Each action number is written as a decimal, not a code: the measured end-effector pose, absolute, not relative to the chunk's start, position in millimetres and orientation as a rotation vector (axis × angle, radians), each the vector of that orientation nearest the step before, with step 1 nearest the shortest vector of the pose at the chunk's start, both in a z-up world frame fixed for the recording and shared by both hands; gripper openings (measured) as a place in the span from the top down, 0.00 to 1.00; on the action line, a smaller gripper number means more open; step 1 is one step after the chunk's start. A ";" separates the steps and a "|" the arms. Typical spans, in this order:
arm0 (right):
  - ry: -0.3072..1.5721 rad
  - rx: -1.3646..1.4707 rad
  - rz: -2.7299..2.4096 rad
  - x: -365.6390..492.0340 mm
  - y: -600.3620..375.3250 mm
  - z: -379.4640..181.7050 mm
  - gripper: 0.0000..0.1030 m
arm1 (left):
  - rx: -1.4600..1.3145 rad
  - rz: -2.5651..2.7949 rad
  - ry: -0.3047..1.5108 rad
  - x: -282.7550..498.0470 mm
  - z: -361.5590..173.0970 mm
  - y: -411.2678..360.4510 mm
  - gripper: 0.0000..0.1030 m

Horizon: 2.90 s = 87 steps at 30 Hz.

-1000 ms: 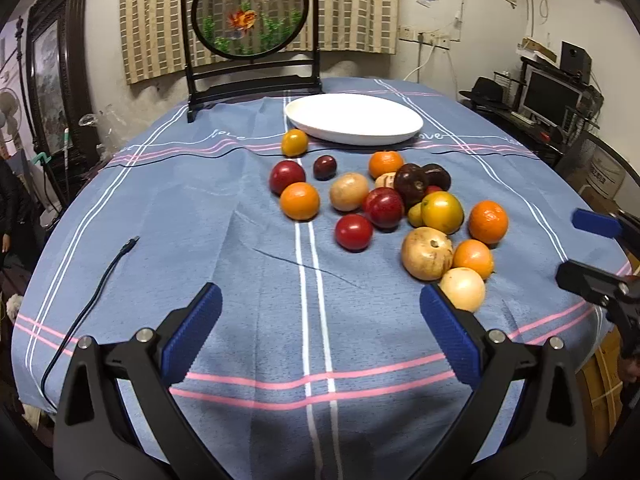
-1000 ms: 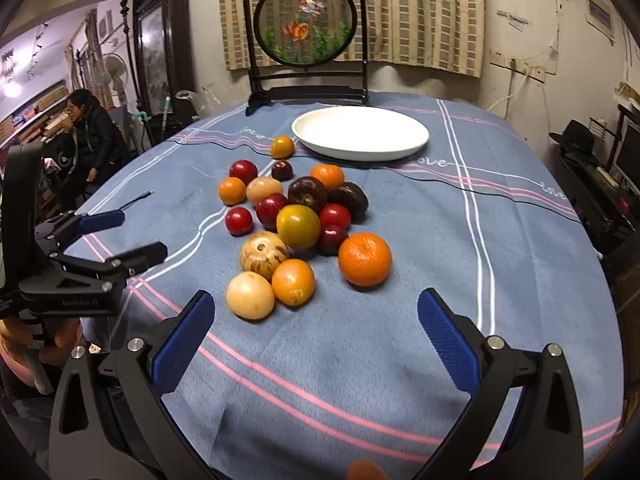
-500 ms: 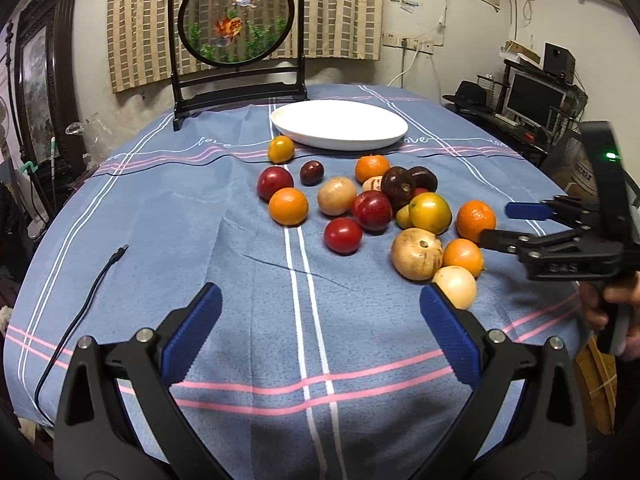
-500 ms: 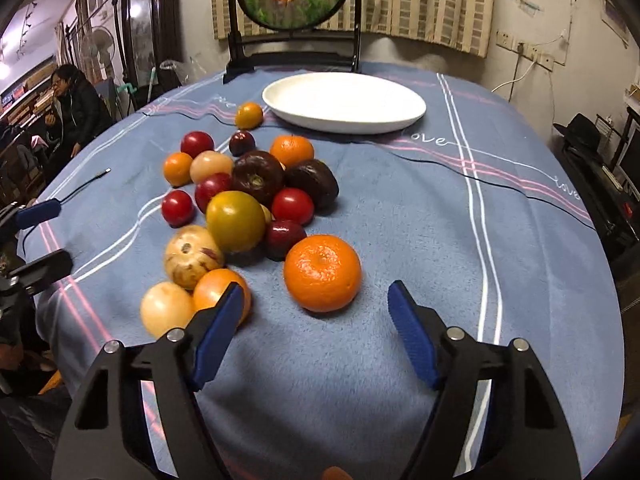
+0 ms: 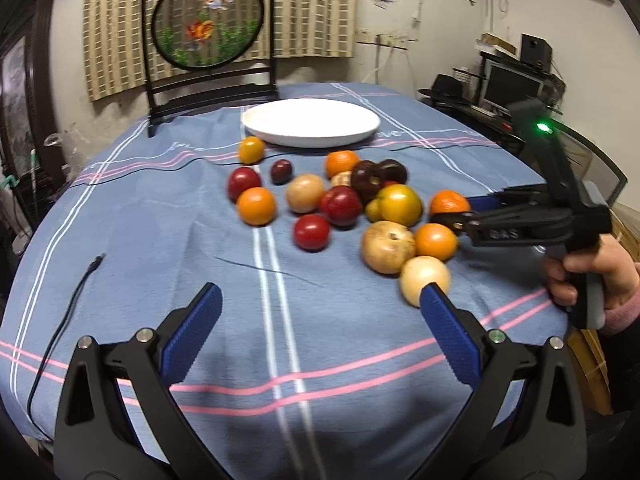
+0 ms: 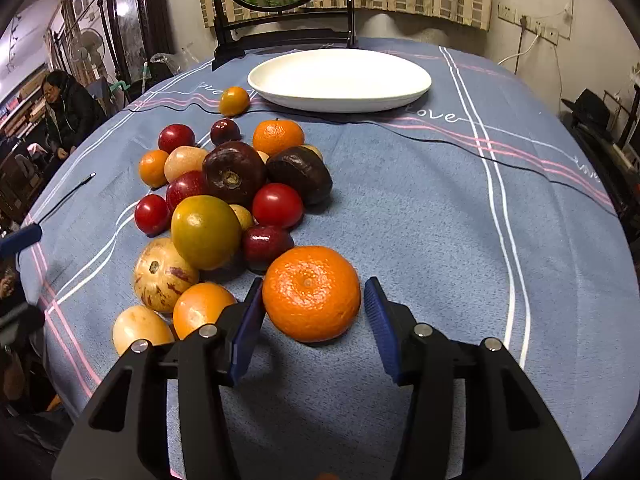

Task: Organize fruits
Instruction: 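Grasp the pale yellow fruit with the left tool while the right tool grasps the tangerine, then carry both fruits to the white plate and open both tools to release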

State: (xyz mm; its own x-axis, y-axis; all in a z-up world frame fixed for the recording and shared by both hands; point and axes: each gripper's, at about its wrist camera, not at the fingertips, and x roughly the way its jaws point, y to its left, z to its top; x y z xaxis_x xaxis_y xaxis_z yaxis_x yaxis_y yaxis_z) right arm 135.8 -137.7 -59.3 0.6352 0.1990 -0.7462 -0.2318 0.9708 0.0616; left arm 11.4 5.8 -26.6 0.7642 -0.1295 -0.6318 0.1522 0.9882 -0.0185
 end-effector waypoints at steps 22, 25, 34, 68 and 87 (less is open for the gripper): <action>0.767 0.071 0.322 124.6 -148.9 -53.8 0.56 | -0.026 -0.314 0.897 49.9 -49.2 -54.5 0.48; 0.753 0.076 0.323 122.3 -150.3 -52.4 0.56 | -0.020 -0.303 0.918 57.5 -52.3 -61.0 0.48; 0.720 0.079 0.332 118.8 -151.3 -49.7 0.56 | -0.034 -0.263 0.939 61.2 -56.9 -60.7 0.62; 0.882 0.034 0.211 420.6 -147.9 -7.9 0.56 | -0.067 -0.173 0.951 396.6 3.3 25.7 0.62; 0.878 0.079 0.221 430.4 -156.7 -5.7 0.37 | -0.116 -0.043 0.966 418.3 -9.7 53.7 0.16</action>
